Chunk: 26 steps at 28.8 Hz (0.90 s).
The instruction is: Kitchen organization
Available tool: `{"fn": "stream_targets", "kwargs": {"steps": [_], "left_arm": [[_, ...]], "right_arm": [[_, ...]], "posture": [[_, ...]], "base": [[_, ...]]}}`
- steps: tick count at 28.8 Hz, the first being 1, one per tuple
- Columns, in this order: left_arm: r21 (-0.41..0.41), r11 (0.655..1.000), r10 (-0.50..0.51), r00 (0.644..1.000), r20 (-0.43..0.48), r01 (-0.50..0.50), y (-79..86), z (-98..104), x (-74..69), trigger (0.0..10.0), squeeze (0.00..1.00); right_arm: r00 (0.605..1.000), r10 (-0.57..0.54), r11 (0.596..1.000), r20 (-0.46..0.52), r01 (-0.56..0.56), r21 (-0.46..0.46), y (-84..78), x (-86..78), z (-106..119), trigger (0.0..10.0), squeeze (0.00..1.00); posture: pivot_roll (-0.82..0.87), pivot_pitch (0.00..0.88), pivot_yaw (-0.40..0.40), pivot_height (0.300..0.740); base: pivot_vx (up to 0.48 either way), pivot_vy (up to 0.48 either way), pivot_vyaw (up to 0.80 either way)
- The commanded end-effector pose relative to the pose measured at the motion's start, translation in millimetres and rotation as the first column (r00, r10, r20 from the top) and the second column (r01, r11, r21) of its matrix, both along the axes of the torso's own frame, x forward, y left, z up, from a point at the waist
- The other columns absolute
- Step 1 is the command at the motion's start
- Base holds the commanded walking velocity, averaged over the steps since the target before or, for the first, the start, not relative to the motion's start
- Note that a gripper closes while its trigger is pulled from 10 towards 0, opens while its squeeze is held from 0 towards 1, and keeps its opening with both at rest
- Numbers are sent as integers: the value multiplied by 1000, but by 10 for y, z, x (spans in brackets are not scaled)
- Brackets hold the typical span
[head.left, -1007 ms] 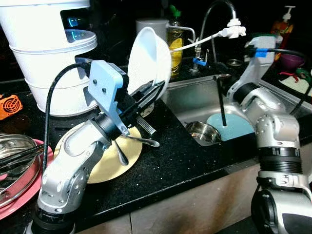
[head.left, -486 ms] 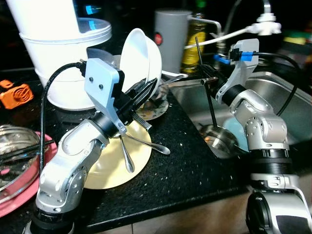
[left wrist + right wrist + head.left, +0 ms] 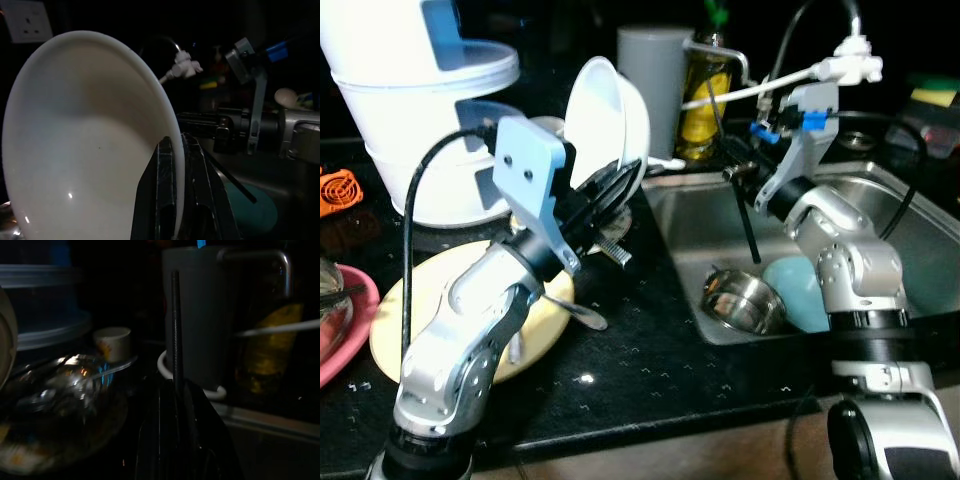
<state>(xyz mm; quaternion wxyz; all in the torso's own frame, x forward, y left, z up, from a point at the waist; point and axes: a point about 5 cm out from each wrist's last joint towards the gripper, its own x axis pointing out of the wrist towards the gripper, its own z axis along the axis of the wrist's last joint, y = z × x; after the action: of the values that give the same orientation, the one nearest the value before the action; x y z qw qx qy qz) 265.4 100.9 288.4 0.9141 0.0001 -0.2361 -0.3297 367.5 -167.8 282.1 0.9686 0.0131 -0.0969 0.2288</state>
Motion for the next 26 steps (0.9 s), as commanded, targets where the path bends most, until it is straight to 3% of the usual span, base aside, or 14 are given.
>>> {"fn": "stream_targets", "kwargs": {"steps": [1,9,14,19,23,26], "left_arm": [[2,1000,-7,1000,19,7,-18,39,-22,10000,0],[-4,1000,-8,1000,11,8,-34,35,-16,10000,0],[-10,1000,-5,1000,-7,5,-40,11,5,10000,0],[-5,1000,-5,1000,-18,4,-41,-24,2,10000,0],[4,1000,-3,999,-45,3,-33,-100,-8,10000,0],[13,1000,-1,998,-57,1,-29,-135,-12,10000,0]], "right_arm": [[1000,-3,1000,15,3,-19,-1,-9,26,10000,0],[999,-35,998,-3,35,-59,19,22,-16,10000,0],[995,-94,973,-45,82,-217,54,60,-162,10000,0],[990,-118,957,-80,92,-274,107,79,-282,10000,0],[965,-197,894,-173,104,-436,256,151,-553,10000,0],[955,-218,868,-202,95,-487,326,180,-659,10000,0]], "posture": [[5,0,-38,740],[6,0,-43,740],[3,0,-41,740],[-2,0,-39,740],[1,0,-42,740],[8,0,-48,740]], "base": [[0,-428,775],[0,-410,0],[0,0,0],[0,0,0],[0,0,0],[0,0,0]]}}
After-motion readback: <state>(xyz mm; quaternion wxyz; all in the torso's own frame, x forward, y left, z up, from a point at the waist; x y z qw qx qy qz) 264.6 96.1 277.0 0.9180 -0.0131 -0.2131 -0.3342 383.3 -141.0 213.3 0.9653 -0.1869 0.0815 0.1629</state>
